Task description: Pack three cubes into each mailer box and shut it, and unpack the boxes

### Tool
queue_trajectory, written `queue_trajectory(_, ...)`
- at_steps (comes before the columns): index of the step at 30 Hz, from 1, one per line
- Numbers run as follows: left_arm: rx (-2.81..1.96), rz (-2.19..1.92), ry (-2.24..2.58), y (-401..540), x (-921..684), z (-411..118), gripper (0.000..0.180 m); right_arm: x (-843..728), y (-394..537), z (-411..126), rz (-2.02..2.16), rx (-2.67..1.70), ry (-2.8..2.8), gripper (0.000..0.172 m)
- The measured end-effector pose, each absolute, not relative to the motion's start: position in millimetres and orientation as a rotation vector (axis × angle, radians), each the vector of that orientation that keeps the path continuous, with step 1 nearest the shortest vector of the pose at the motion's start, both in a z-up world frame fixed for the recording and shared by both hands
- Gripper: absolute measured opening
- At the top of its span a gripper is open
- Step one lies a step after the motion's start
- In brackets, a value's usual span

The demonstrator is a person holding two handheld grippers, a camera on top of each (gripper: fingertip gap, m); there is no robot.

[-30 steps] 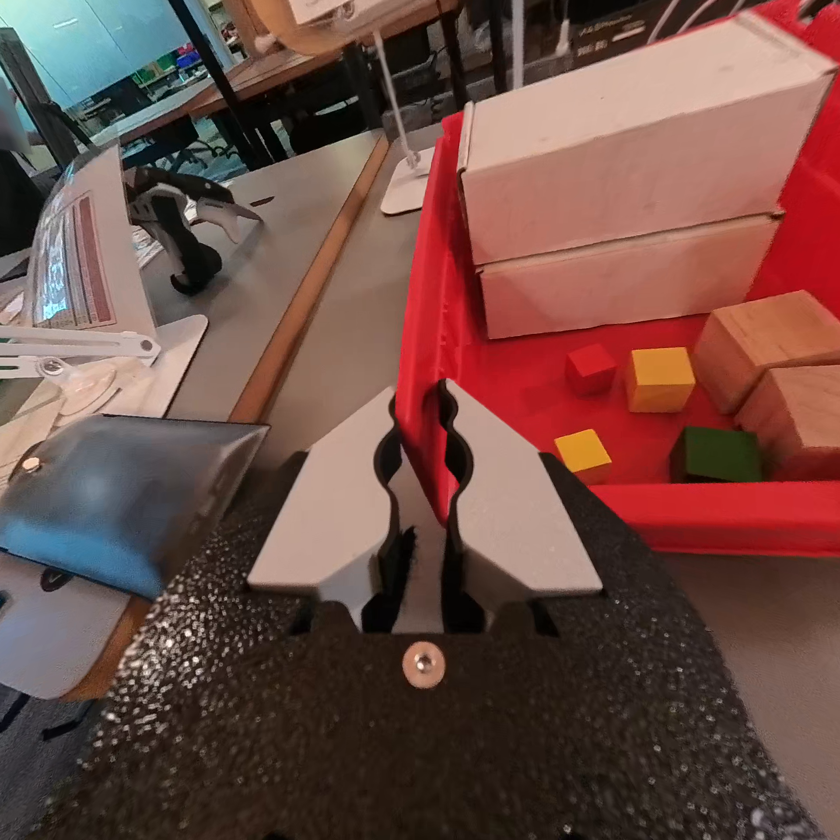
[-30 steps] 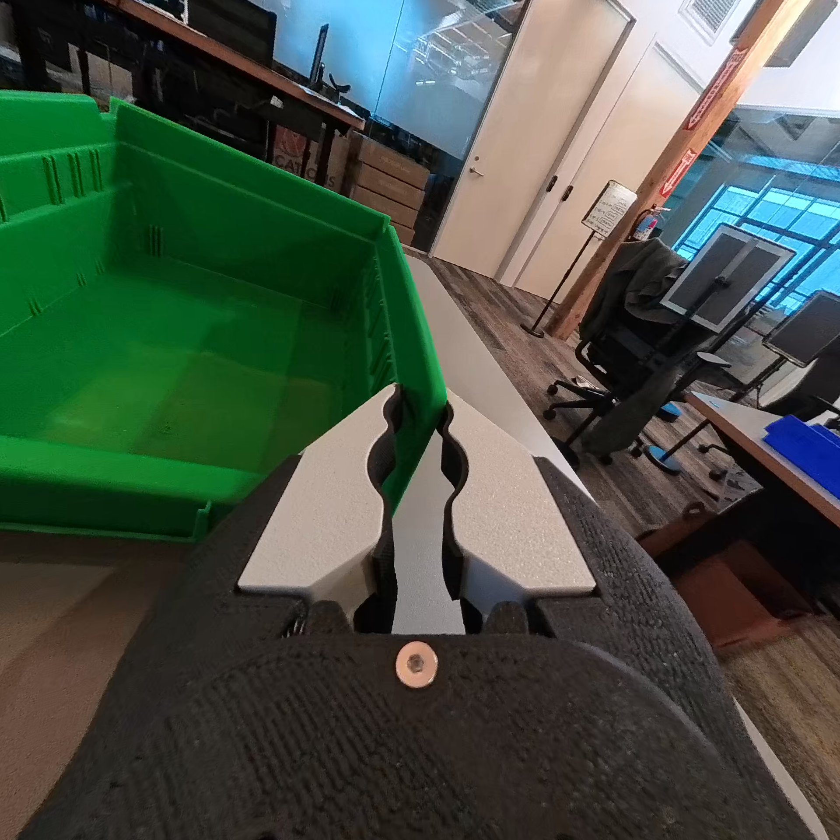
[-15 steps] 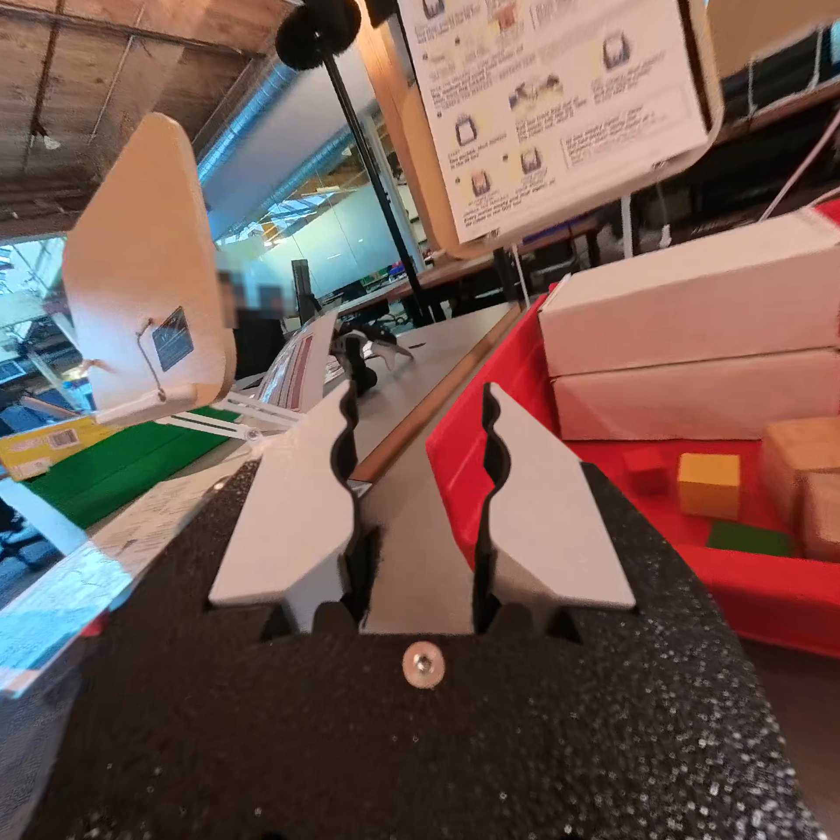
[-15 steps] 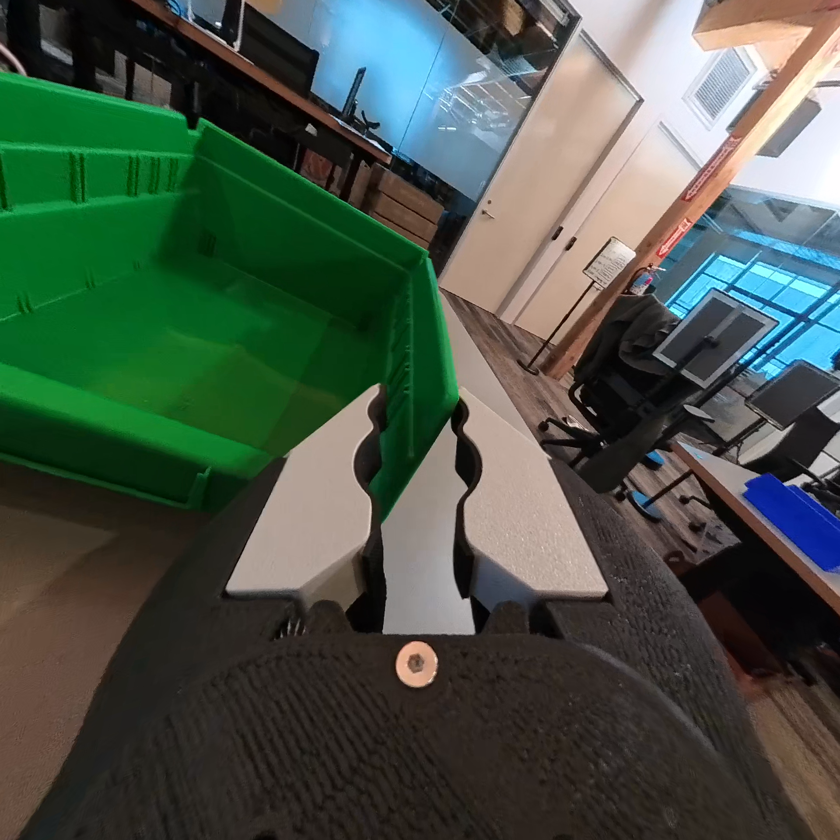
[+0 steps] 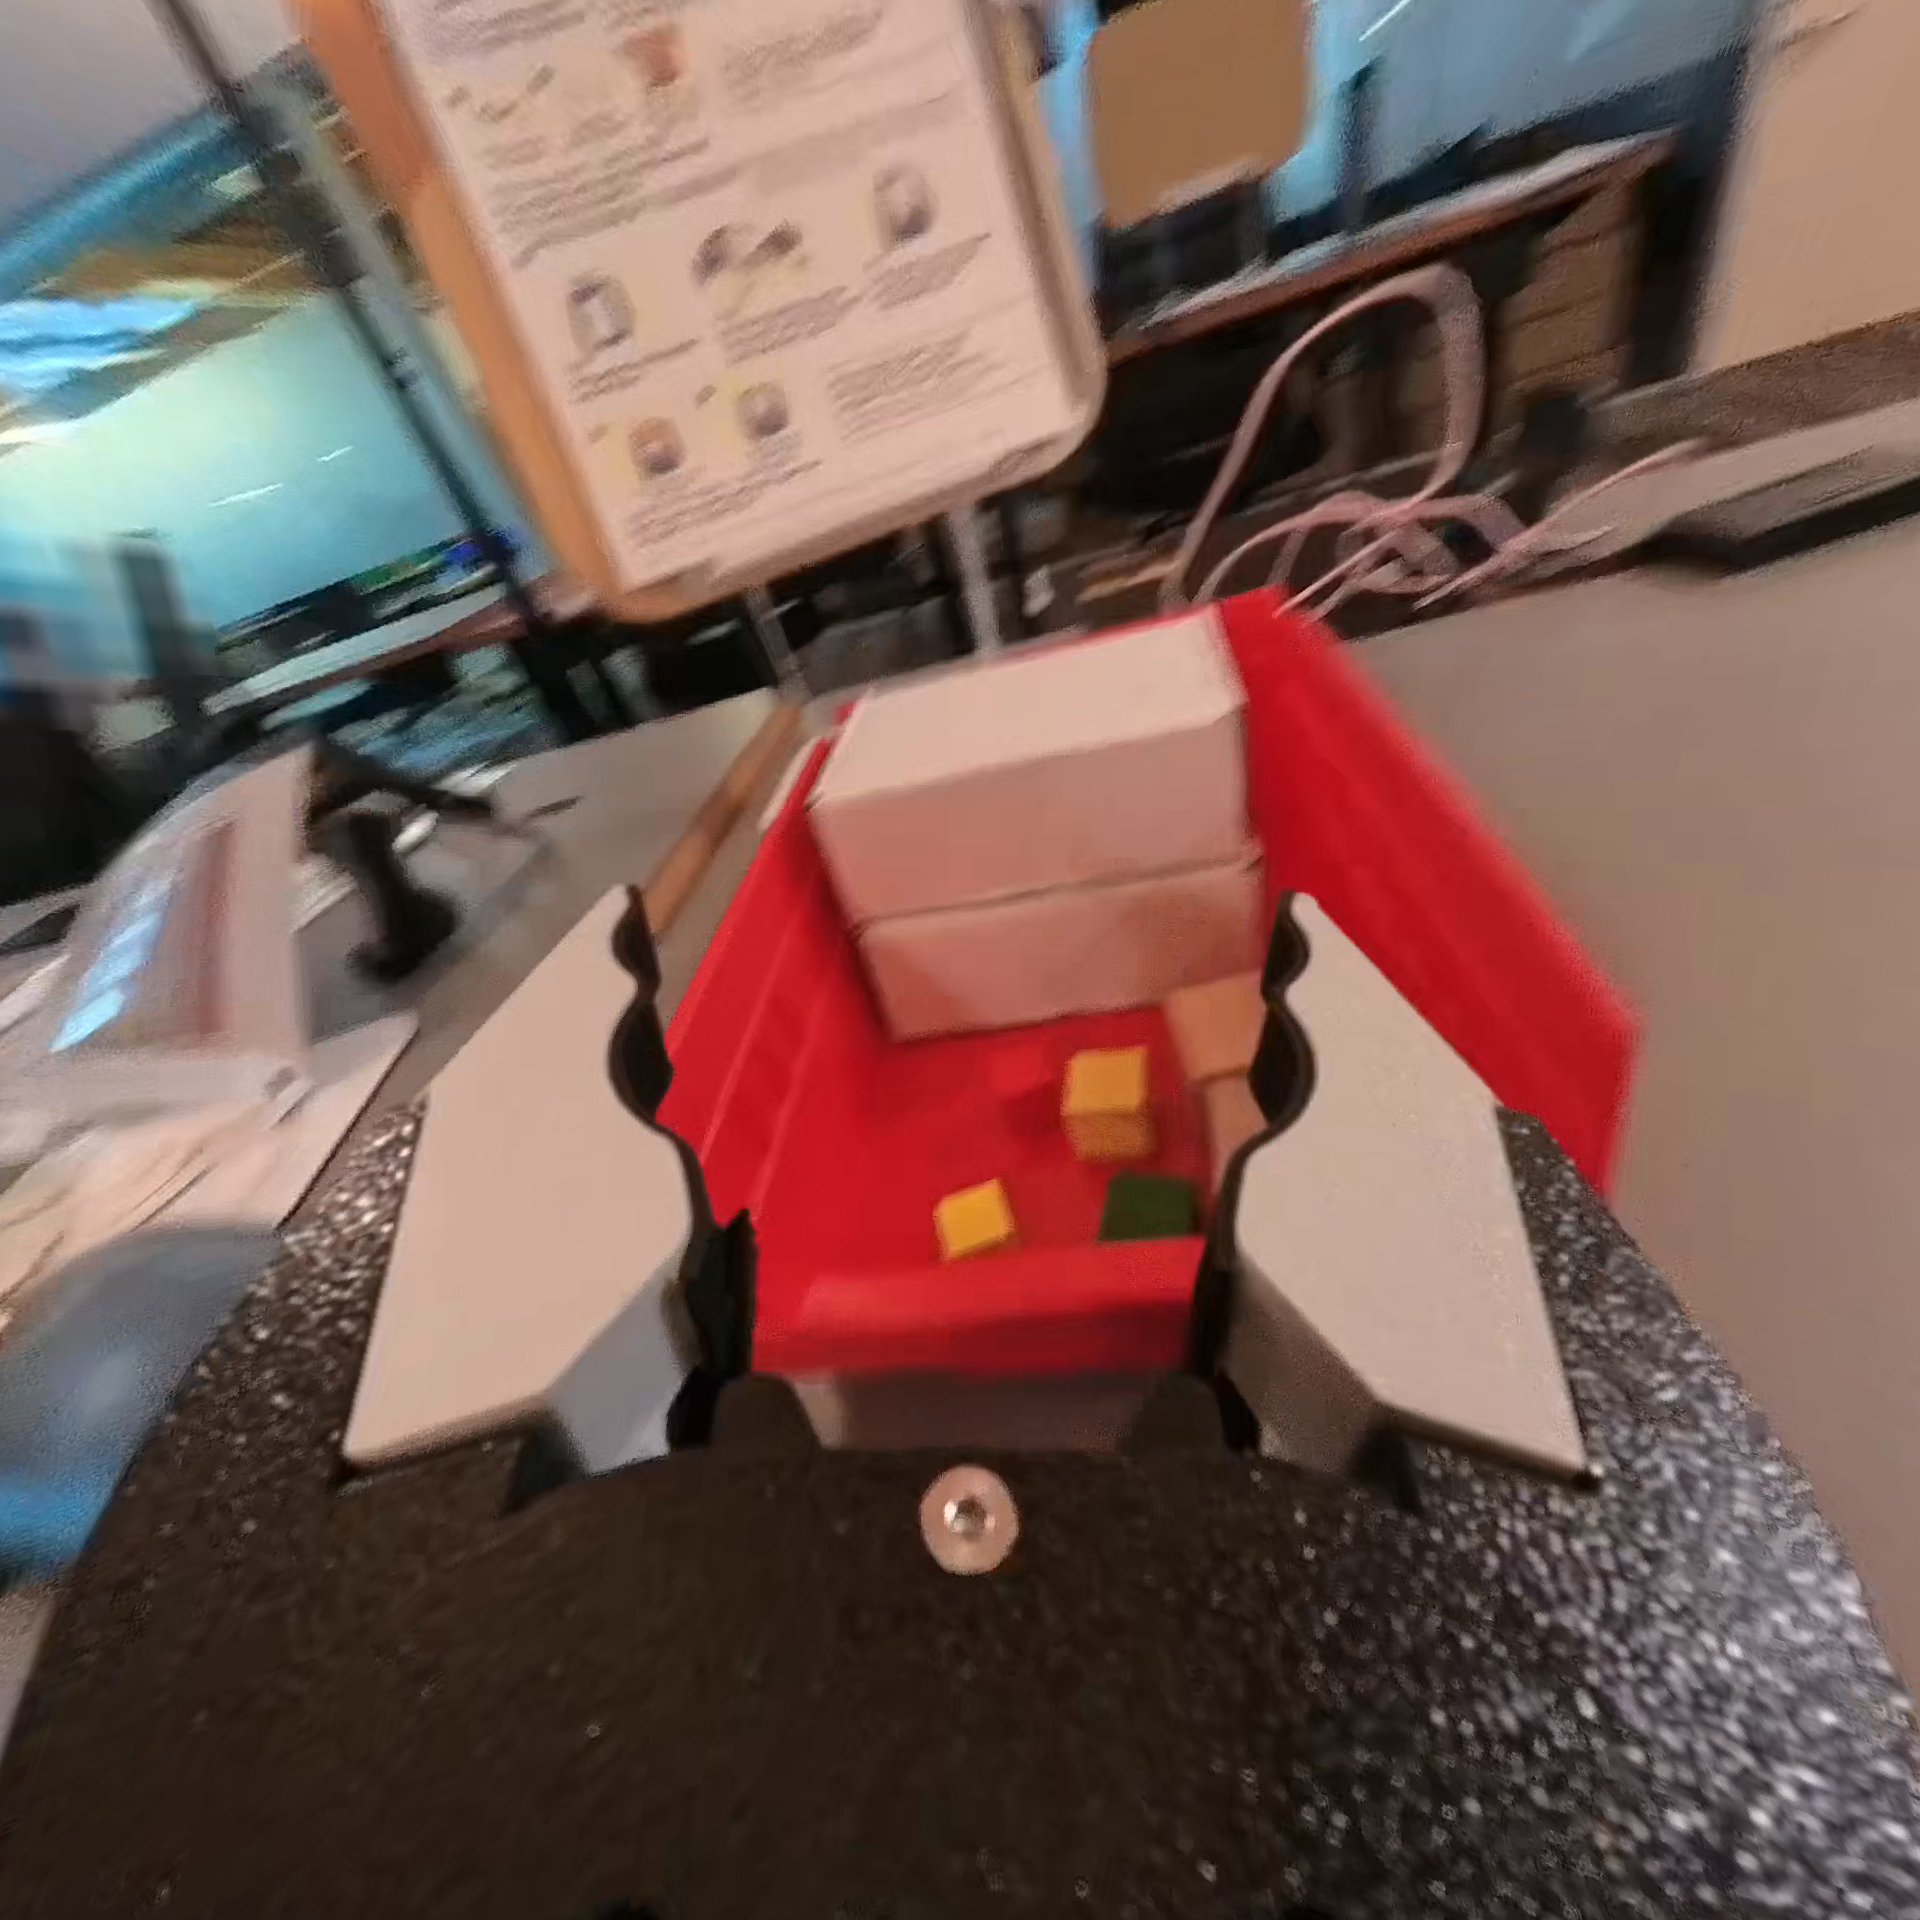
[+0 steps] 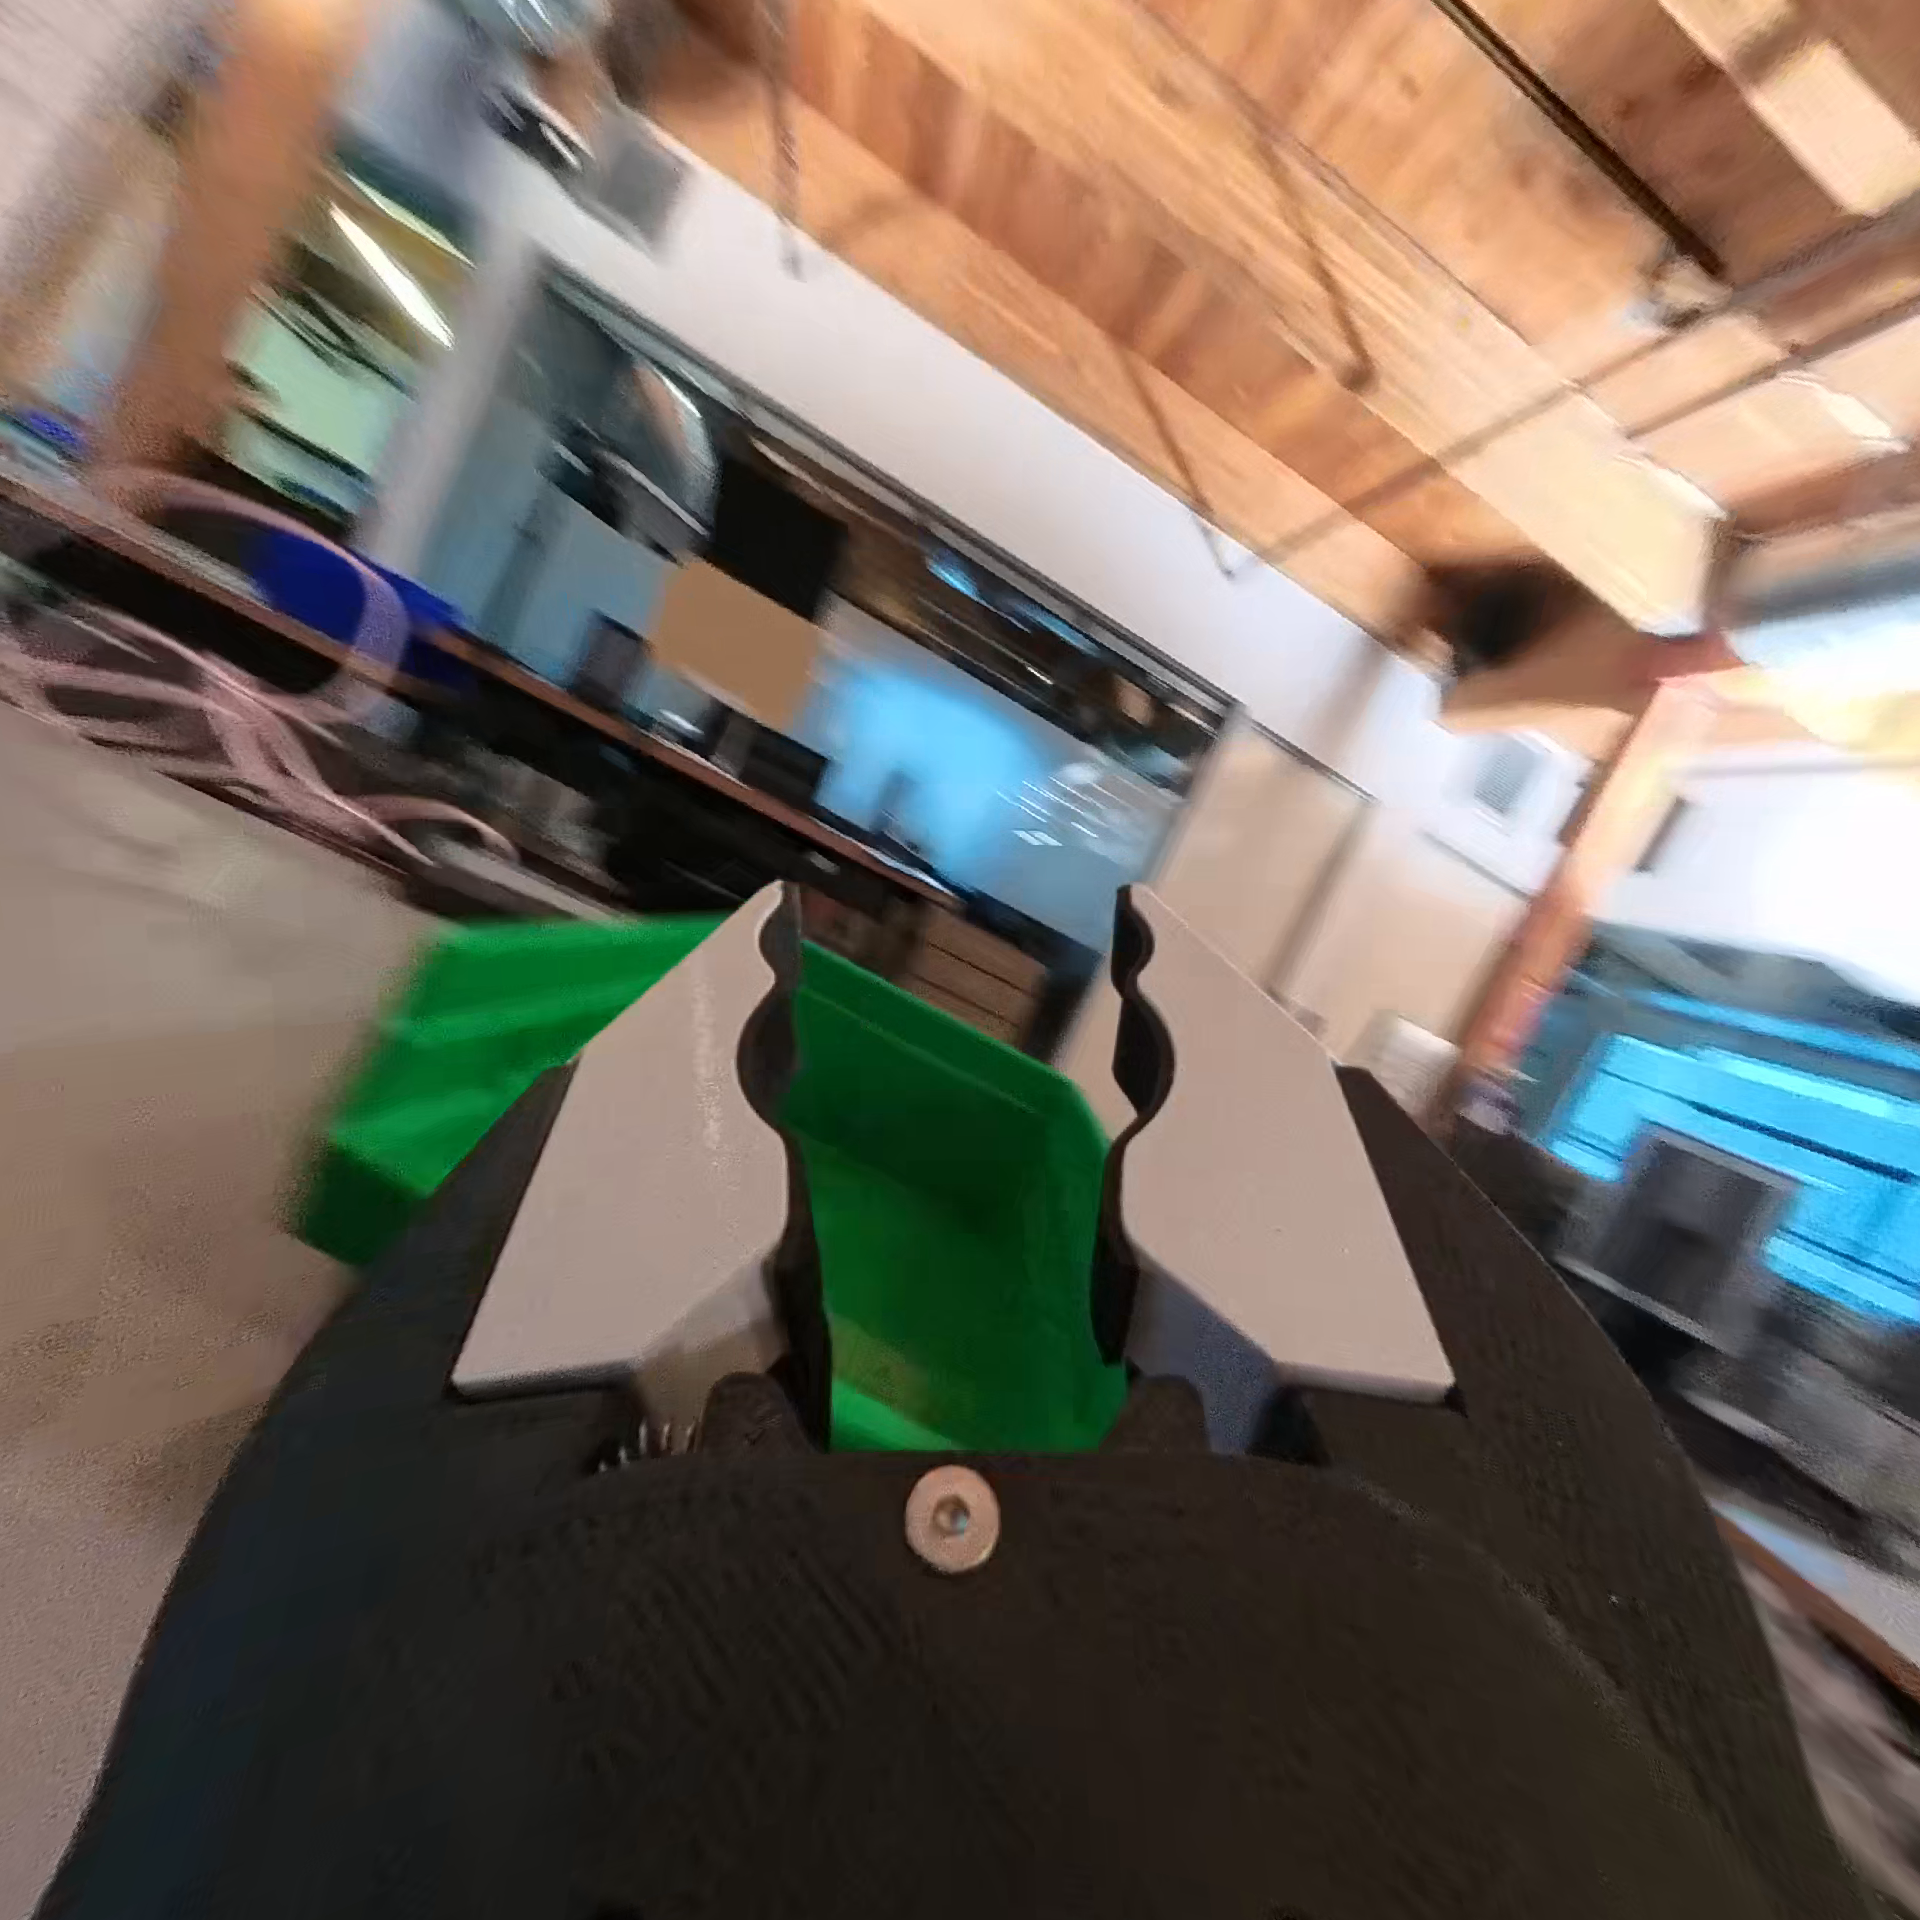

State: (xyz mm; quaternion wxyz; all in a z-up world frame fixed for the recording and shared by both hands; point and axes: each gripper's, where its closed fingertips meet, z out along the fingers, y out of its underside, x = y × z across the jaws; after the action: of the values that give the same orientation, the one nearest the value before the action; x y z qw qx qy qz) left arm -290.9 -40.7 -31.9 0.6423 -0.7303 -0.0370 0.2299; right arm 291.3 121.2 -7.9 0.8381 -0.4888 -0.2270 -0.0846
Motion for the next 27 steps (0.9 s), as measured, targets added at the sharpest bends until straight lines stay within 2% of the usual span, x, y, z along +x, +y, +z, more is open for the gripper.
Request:
queue_trajectory(4,-1.655,0.467,0.204,-2,-266,-5,0.116,166,93,16,0.319,-0.923,-0.632,0.058)
queue_trajectory(7,-1.781,0.428,0.587,33,-252,-23,0.12,82,84,21,0.523,-0.84,-0.748,0.058)
queue_trajectory(10,-1.902,0.374,0.928,55,-246,-47,0.121,8,94,-2,0.661,-0.845,-0.811,0.059)
queue_trajectory(17,-2.15,0.621,1.252,93,-307,-86,0.116,-81,132,-53,0.477,-0.846,-1.019,0.058)
queue_trajectory(27,-2.176,0.715,1.342,117,-328,-94,0.106,-83,144,-59,0.552,-0.911,-1.022,0.051)
